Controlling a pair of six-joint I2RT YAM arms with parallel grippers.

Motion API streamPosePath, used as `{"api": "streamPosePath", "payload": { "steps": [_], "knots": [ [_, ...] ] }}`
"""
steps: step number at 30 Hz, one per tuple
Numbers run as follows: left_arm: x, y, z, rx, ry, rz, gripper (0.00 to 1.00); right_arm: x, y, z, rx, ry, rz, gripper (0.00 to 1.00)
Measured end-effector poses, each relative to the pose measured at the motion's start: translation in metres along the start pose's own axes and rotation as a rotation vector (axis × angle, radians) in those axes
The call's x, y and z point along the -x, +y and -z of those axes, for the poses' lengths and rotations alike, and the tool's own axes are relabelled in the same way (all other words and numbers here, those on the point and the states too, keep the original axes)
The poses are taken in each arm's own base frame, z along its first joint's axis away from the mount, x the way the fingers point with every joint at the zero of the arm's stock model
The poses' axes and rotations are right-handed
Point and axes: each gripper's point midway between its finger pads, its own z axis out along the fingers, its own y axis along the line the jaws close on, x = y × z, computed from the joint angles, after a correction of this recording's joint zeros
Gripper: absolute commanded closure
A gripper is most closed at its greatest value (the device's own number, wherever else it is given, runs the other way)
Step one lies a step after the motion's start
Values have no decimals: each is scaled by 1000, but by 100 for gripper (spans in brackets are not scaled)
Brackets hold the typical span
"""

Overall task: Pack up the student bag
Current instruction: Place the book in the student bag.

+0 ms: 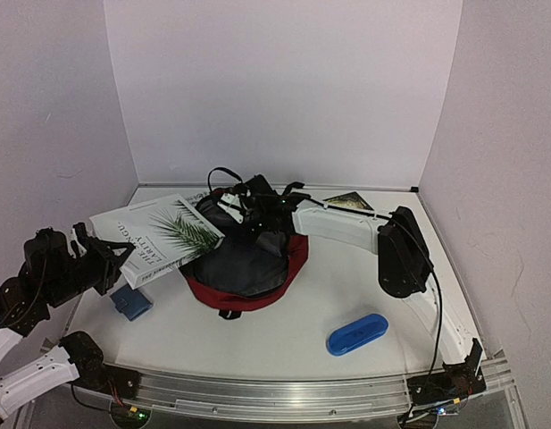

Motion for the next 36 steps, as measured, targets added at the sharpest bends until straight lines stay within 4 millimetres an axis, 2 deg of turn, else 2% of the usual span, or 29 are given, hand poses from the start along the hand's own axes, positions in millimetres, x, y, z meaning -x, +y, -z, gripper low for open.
{"api": "streamPosePath", "payload": {
  "steps": [4, 8, 13, 17, 22, 25, 30, 33, 36],
  "knots": [
    [-17, 4, -12, 8, 83, -14, 100, 14, -22, 8, -16, -30, -113, 100],
    [-33, 0, -25, -39, 160, -21, 100, 12, -38, 8, -14, -34, -199, 100],
    [-55, 5, -51, -35, 262, -34, 100, 7, -41, 8, 5, -24, -273, 100],
    [-63, 10, -70, -9, 292, -33, 100, 8, -40, 9, 13, -21, -311, 100],
    [-58, 13, -85, -9, 245, -27, 100, 15, -32, 21, 35, -20, -323, 100],
    [-47, 18, -90, -15, 171, -11, 100, 24, -26, 41, 60, -28, -318, 100],
    [-39, 21, -96, -61, 89, 10, 100, 56, -18, 79, 111, -93, -312, 100],
    [-35, 18, -109, -80, 57, 21, 100, 66, -15, 92, 134, -116, -313, 100],
    [-35, 19, -127, -87, 38, 24, 100, 70, -8, 95, 160, -122, -315, 100]
  ]
}}
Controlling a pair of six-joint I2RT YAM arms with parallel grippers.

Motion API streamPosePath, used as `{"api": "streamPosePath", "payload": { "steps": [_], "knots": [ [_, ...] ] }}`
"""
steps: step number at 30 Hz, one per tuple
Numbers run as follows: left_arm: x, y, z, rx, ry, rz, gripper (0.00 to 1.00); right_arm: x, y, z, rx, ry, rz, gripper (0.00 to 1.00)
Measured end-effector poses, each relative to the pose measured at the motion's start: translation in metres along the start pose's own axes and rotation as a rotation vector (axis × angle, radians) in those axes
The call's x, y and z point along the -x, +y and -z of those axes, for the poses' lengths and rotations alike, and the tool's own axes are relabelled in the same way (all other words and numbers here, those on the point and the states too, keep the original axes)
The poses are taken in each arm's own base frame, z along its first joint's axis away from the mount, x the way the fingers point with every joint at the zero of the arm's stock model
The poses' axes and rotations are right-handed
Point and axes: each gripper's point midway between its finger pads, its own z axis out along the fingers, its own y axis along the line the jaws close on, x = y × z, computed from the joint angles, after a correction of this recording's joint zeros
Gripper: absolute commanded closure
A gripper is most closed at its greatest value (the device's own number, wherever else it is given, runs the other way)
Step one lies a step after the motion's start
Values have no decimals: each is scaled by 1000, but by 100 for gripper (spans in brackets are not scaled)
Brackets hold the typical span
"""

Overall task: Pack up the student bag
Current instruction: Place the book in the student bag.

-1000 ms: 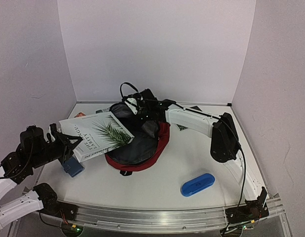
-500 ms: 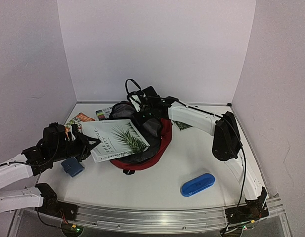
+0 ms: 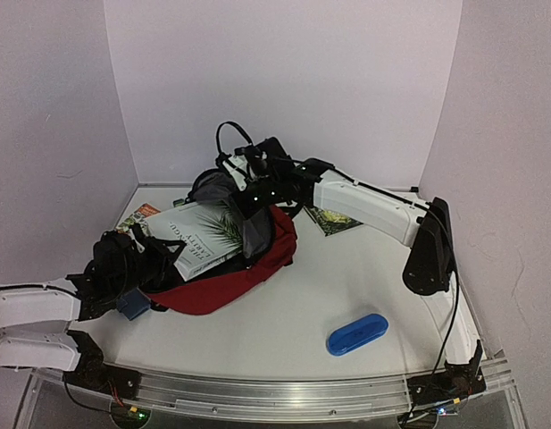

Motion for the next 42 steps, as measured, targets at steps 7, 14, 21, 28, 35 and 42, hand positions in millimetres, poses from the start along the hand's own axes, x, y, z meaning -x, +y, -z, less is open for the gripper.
{"api": "streamPosePath", "payload": {
  "steps": [7, 14, 21, 28, 35, 42],
  "knots": [
    [-9, 12, -41, 48, 17, -26, 100, -6, 9, 0, 53, 21, 19, 100],
    [-18, 7, -78, -6, 39, -9, 97, -1, 10, 2, 66, 10, 36, 100],
    [-35, 16, -128, -63, 57, 31, 72, -3, 9, 2, 68, 16, 38, 100],
    [-45, 23, -141, -39, 29, 44, 26, -10, 0, -1, 59, 32, 38, 100],
    [-52, 10, -143, 115, 28, -56, 1, -27, -18, -8, 59, 62, 43, 100],
    [-62, -25, -132, 210, 81, -157, 0, -29, -62, -7, 12, 51, 43, 100]
  ]
}}
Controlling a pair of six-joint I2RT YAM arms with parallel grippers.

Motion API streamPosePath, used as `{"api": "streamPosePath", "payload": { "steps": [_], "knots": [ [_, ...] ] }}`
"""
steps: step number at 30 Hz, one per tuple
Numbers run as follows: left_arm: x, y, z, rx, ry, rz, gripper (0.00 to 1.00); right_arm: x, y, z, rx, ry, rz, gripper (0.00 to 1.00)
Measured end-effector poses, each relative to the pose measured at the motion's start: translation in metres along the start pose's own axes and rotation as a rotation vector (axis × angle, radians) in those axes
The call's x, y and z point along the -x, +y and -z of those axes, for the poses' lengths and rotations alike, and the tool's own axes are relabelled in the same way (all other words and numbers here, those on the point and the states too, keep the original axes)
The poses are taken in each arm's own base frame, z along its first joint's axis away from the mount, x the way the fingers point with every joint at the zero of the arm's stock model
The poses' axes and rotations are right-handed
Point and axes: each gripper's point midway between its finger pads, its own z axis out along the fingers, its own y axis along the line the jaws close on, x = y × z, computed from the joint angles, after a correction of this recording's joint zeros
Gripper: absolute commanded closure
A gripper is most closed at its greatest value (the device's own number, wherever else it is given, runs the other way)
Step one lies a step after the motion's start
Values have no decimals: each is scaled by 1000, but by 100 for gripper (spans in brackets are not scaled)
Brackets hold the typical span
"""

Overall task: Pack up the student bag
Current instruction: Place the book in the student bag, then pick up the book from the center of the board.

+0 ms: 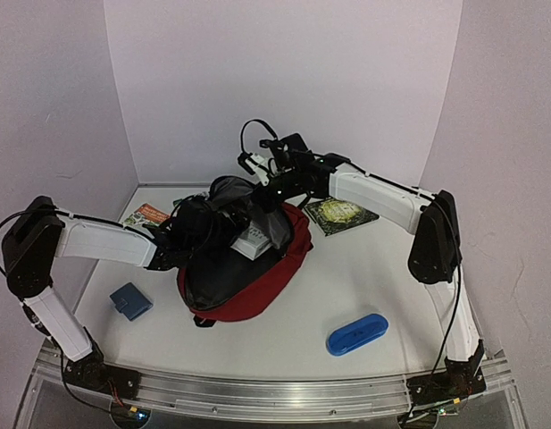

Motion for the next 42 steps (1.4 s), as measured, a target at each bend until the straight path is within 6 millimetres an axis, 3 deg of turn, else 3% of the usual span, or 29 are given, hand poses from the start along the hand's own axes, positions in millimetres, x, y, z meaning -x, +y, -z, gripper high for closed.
{"api": "streamPosePath", "payload": {
  "steps": [5, 9, 17, 21, 25, 29, 31, 34, 38, 42],
  "knots": [
    [-10, 11, 11, 93, 64, -62, 0, -6, -28, 2, -24, 5, -18, 100],
    [-11, 16, 26, 124, 91, -94, 3, -8, -35, 4, -13, 1, -23, 100],
    [4, 12, 65, 95, 65, -146, 0, -22, -14, 0, 94, 18, -19, 100],
    [33, 12, 93, 113, 13, -135, 0, -44, 3, -9, 132, 62, 4, 99],
    [89, 31, 121, 168, -101, -70, 0, -70, 17, -18, 153, 120, 29, 93],
    [126, 54, 146, 237, -179, -38, 0, -96, 26, -25, 163, 179, 55, 77],
    [138, 71, 148, 291, -185, -27, 0, -111, 28, -27, 169, 212, 57, 61],
    [153, 99, 141, 381, -161, -14, 0, -127, 30, -24, 178, 251, 43, 28],
    [173, 124, 118, 460, -87, -18, 0, -122, 25, -8, 176, 250, 12, 3],
    [204, 139, 97, 501, -24, -22, 0, -95, 8, 25, 168, 192, -42, 2]
  ]
}}
